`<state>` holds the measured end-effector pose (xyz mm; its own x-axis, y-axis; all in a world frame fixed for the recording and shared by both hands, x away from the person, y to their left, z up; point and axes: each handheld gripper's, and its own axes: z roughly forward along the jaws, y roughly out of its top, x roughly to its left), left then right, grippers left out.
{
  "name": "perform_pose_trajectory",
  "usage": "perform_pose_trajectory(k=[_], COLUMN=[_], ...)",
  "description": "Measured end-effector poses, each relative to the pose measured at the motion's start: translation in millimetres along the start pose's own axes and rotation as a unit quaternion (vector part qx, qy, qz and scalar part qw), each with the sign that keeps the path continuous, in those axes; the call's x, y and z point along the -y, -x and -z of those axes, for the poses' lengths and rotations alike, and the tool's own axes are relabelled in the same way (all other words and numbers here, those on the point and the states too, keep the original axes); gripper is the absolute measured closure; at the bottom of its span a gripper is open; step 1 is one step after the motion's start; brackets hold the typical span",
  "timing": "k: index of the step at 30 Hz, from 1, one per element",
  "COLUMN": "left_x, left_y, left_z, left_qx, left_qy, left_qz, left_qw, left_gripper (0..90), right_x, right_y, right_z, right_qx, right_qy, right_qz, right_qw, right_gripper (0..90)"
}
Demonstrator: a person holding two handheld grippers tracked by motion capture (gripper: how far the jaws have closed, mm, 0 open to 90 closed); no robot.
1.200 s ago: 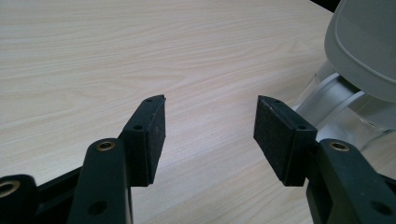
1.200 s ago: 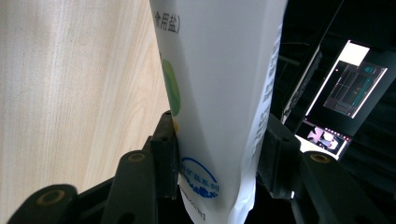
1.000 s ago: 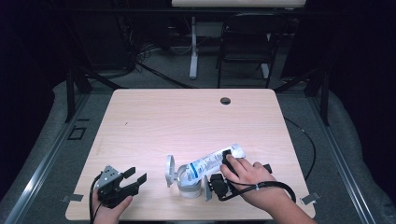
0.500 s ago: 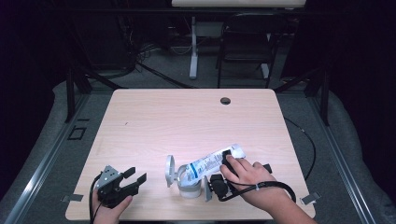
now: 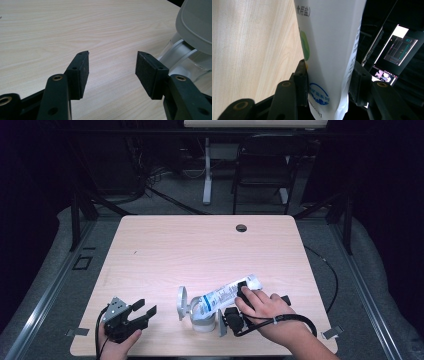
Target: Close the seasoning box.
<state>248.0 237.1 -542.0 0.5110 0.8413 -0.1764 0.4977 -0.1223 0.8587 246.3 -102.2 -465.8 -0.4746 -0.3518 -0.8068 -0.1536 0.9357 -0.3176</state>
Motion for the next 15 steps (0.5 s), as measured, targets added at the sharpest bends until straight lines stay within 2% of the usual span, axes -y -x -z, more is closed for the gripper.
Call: perform_pose_trajectory(k=[6, 7, 15], left_x=[0.2, 0.2, 0.2], left_y=[0.2, 0.2, -0.4], left_z=[-0.3, -0.4, 0.0], left_qx=[0.000, 0.000, -0.001], left_qy=[-0.001, -0.001, -0.003], left_qz=[0.000, 0.000, 0.000], left_qw=[1.0000, 1.0000, 1.0000], left_gripper=[44.6, 44.6, 44.7], right_x=[-0.7, -0.3, -0.4], right_y=[1.1, 0.5, 0.6], right_z=[2.1, 1.1, 2.3], right_qx=[0.000, -0.002, -0.002], right_qy=[-0.008, -0.002, -0.003], right_qz=[0.007, 0.002, 0.006], right_qw=[0.9999, 1.0000, 1.0000], right_gripper=[57.0, 57.1, 58.1])
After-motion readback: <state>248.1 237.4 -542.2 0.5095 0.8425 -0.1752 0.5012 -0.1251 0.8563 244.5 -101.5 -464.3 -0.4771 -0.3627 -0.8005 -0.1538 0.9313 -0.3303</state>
